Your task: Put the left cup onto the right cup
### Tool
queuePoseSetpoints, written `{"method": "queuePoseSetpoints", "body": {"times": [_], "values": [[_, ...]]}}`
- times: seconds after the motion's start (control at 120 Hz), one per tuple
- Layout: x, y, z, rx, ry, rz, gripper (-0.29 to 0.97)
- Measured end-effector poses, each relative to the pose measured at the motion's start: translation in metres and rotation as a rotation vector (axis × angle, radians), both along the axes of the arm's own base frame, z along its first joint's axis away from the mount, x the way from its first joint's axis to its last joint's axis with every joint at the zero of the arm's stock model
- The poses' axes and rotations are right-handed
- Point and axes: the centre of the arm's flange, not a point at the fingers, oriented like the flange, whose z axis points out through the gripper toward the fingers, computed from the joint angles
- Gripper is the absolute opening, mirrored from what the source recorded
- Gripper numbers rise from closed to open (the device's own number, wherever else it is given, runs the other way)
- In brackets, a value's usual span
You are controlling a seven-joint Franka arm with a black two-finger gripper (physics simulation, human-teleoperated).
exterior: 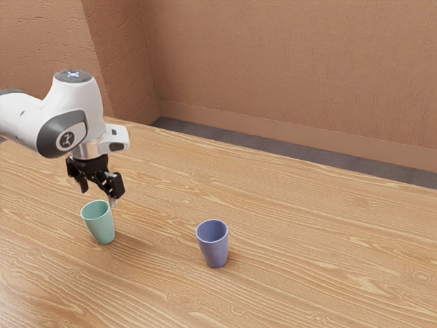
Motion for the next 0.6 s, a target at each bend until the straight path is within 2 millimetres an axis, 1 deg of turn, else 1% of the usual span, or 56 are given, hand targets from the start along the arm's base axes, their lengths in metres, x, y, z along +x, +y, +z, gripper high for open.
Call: {"method": "queuePoseSetpoints", "body": {"times": [0.383,0.542,0.6], "values": [[0.002,0.000,-0.003,-0.010,0.000,-0.024,0.68],[0.002,0.007,-0.003,-0.015,-0.002,-0.020,0.68],[0.001,0.012,-0.003,-0.021,-0.001,-0.012,0.68]]}}
